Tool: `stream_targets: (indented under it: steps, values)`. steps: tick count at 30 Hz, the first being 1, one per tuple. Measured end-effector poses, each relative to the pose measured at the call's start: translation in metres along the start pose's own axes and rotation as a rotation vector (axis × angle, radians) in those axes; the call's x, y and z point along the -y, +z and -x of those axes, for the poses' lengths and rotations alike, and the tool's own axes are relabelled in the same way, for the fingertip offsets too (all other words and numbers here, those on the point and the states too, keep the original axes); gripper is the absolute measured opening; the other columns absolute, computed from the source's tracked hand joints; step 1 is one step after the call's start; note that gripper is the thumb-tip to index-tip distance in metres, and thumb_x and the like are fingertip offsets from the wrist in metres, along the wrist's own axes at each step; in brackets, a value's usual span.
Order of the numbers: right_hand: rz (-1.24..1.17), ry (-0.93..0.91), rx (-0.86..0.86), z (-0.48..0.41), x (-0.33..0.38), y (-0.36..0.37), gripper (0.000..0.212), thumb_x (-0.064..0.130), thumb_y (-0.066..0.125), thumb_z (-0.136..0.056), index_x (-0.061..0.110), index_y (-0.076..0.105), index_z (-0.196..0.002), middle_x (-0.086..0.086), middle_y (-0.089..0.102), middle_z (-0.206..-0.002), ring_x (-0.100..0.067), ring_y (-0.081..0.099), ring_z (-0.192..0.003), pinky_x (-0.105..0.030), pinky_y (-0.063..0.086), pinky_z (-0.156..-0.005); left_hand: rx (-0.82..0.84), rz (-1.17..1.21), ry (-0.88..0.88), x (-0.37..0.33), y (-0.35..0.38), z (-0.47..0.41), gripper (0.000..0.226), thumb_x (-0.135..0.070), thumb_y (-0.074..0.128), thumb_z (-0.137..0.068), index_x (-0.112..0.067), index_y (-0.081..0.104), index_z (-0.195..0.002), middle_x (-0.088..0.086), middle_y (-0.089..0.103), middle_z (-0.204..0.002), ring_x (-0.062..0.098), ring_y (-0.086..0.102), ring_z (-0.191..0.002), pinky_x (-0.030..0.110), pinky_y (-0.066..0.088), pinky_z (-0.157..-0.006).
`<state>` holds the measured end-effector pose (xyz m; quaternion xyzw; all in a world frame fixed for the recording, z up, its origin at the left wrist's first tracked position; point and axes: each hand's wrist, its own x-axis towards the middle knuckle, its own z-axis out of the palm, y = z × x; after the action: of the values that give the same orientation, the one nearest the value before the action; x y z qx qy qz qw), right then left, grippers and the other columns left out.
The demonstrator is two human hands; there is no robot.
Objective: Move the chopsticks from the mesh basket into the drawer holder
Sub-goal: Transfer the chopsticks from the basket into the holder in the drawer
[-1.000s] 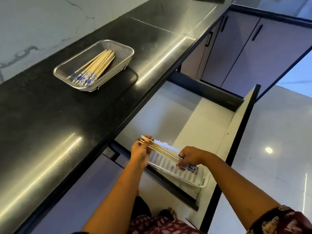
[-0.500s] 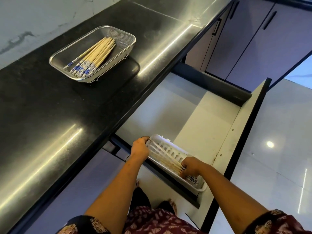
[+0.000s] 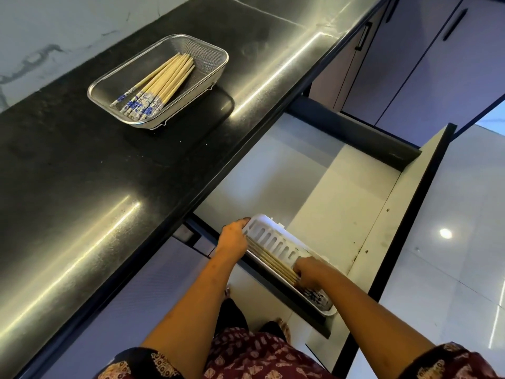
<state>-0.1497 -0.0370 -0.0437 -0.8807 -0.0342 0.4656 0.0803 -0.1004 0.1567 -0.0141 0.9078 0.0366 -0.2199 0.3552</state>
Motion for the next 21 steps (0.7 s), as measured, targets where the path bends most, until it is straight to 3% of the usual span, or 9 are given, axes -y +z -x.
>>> stream_targets:
  steps: [3, 5, 6, 9, 13, 17, 21]
  values:
    - [0.066, -0.007, 0.019, 0.0005, 0.0047, -0.0007, 0.026, 0.014, 0.060, -0.085, 0.019, 0.044, -0.066, -0.007, 0.052, -0.092, -0.022, 0.050, -0.084, -0.028, 0.039, -0.073, -0.002, -0.021, -0.002, 0.0013, 0.0008, 0.0006, 0.035, -0.005, 0.049, -0.093, -0.013, 0.059, -0.125, 0.013, 0.068, -0.113, 0.027, 0.065, -0.101, 0.037, 0.054, -0.093]
    - [0.085, -0.018, 0.024, -0.0003, 0.0065, -0.0003, 0.007, 0.012, 0.057, -0.087, 0.014, 0.055, -0.081, -0.010, 0.056, -0.099, -0.023, 0.055, -0.091, -0.027, 0.040, -0.074, -0.006, -0.015, -0.001, 0.0014, 0.0014, 0.0018, 0.035, -0.004, 0.049, -0.093, -0.013, 0.060, -0.124, 0.012, 0.068, -0.111, 0.027, 0.065, -0.099, 0.037, 0.054, -0.092]
    - [0.085, -0.021, 0.019, -0.0009, 0.0077, 0.0004, 0.007, 0.011, 0.057, -0.087, 0.011, 0.060, -0.093, -0.012, 0.059, -0.106, -0.024, 0.058, -0.097, -0.027, 0.042, -0.076, -0.011, -0.014, -0.002, 0.0020, 0.0017, 0.0019, 0.035, -0.004, 0.049, -0.093, -0.013, 0.060, -0.124, 0.012, 0.068, -0.110, 0.027, 0.066, -0.099, 0.037, 0.055, -0.091]
    - [0.105, -0.036, -0.006, 0.0010, 0.0095, 0.0030, 0.026, 0.012, 0.055, -0.089, 0.009, 0.058, -0.115, -0.011, 0.060, -0.119, -0.025, 0.060, -0.107, -0.028, 0.046, -0.085, -0.018, -0.033, -0.018, 0.0019, 0.0027, 0.0021, 0.035, -0.004, 0.048, -0.093, -0.013, 0.059, -0.125, 0.013, 0.068, -0.109, 0.027, 0.066, -0.097, 0.037, 0.055, -0.090]
    - [0.155, -0.024, -0.033, 0.0043, 0.0093, 0.0009, 0.028, 0.014, 0.054, -0.091, 0.010, 0.057, -0.118, -0.010, 0.060, -0.122, -0.024, 0.059, -0.108, -0.031, 0.046, -0.091, -0.011, -0.063, -0.045, -0.0002, 0.0033, 0.0001, 0.038, -0.001, 0.047, -0.092, -0.014, 0.059, -0.126, 0.015, 0.068, -0.109, 0.029, 0.066, -0.097, 0.040, 0.056, -0.089]
    - [0.197, -0.028, -0.068, 0.0046, 0.0098, -0.0019, 0.035, 0.012, 0.045, -0.097, 0.006, 0.051, -0.130, -0.012, 0.056, -0.133, -0.025, 0.055, -0.121, -0.033, 0.041, -0.103, -0.007, -0.086, -0.051, 0.0001, 0.0036, 0.0013, 0.039, 0.001, 0.045, -0.092, -0.015, 0.059, -0.125, 0.016, 0.068, -0.108, 0.031, 0.066, -0.096, 0.041, 0.056, -0.088]
    - [0.237, -0.037, -0.122, 0.0047, 0.0080, 0.0016, 0.037, 0.010, 0.049, -0.095, 0.008, 0.049, -0.132, -0.012, 0.057, -0.132, -0.025, 0.058, -0.118, -0.034, 0.046, -0.099, -0.007, -0.100, -0.053, -0.0007, 0.0045, 0.0027, 0.032, -0.003, 0.049, -0.093, -0.011, 0.059, -0.123, 0.017, 0.067, -0.109, 0.031, 0.065, -0.098, 0.039, 0.055, -0.089]
